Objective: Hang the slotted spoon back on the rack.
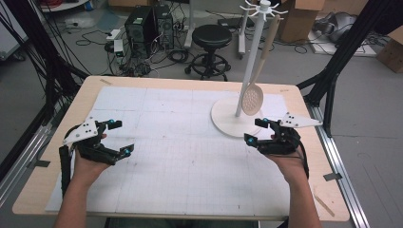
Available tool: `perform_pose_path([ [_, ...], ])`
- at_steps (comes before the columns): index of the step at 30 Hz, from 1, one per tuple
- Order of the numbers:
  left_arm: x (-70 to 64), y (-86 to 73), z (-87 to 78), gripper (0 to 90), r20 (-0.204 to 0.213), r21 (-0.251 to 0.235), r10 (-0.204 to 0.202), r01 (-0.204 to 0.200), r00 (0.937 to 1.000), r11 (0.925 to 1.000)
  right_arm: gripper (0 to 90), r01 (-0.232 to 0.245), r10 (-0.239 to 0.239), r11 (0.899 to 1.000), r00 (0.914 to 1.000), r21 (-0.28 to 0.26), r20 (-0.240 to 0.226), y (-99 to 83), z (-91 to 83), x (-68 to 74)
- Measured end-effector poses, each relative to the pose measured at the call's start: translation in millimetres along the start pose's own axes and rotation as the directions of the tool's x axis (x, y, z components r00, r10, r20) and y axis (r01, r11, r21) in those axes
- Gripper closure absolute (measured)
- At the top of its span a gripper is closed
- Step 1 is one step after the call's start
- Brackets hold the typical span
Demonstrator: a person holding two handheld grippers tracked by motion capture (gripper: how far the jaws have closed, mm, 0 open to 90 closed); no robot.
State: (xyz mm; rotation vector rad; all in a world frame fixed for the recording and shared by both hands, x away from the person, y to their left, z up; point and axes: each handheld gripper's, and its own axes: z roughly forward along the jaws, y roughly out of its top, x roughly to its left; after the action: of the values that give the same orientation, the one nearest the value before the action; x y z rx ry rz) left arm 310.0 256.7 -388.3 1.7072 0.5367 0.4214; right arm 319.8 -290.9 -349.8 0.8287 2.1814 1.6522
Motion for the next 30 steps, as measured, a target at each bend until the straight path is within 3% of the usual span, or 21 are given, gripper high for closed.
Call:
perform_pose_path([
  [7,1.0,-1.9,3.8,1.7,0.009,-0.001,-0.005,0.005,0.9999,1.0000,20.0,-0.008,0.007,1.000,0.9996,-0.027,-0.029,-12.8,-2.2,6.7],
  [12,0.4,-3.3,5.8,1.6,0.017,0.008,-0.007,0.007,0.9998,0.9999,16.6,-0.004,0.004,1.000,1.0000,-0.018,-0.005,-16.8,1.2,4.4],
  [23,0.9,-3.7,6.5,1.7,0.013,0.005,-0.015,0.015,0.9998,0.9999,14.3,-0.012,0.012,1.000,0.9999,0.010,-0.006,-28.2,6.8,-1.7],
  [30,-0.4,-5.9,8.9,1.6,0.023,0.012,-0.017,0.017,0.9996,0.9998,11.8,-0.019,0.019,1.000,0.9998,-0.001,0.009,-28.1,5.0,-1.9],
])
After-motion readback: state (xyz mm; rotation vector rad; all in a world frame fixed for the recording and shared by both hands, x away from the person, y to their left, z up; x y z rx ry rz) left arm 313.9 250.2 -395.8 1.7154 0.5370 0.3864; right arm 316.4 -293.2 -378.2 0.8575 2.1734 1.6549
